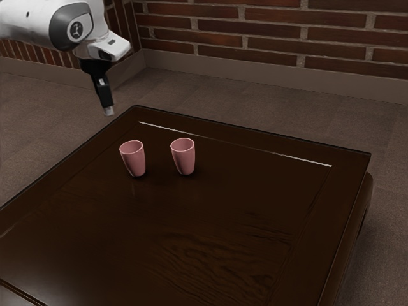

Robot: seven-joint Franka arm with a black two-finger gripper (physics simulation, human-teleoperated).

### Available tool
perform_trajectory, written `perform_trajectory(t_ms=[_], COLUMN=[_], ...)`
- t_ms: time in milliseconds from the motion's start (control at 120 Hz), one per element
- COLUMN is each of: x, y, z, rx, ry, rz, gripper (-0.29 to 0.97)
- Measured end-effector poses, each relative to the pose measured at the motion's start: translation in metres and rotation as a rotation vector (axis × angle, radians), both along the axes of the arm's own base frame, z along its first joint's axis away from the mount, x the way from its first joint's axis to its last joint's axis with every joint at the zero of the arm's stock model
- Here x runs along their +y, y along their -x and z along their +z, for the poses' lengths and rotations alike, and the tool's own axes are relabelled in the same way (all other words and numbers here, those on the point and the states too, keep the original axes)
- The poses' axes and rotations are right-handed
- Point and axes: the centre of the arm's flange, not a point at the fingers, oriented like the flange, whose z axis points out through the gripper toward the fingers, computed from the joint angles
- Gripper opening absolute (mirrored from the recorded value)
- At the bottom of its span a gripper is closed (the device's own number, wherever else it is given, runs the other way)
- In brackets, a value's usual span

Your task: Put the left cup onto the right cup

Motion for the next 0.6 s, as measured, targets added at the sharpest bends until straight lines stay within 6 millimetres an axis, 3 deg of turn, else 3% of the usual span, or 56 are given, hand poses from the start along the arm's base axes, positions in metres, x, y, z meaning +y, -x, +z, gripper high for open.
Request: perform_trajectory(t_ms=[100, 217, 342, 600], x=[0.005, 0.035, 0.057, 0.049], y=[0.003, 0.004, -0.007, -0.039], z=[-0.009, -0.041, -0.081, -0.144], rx=[0.027, 0.062, 0.101, 0.151], ry=[0.015, 0.042, 0.052, 0.016], rz=[0.004, 0.038, 0.033, -0.111], gripper=[0.68, 0.68, 0.68, 0.68])
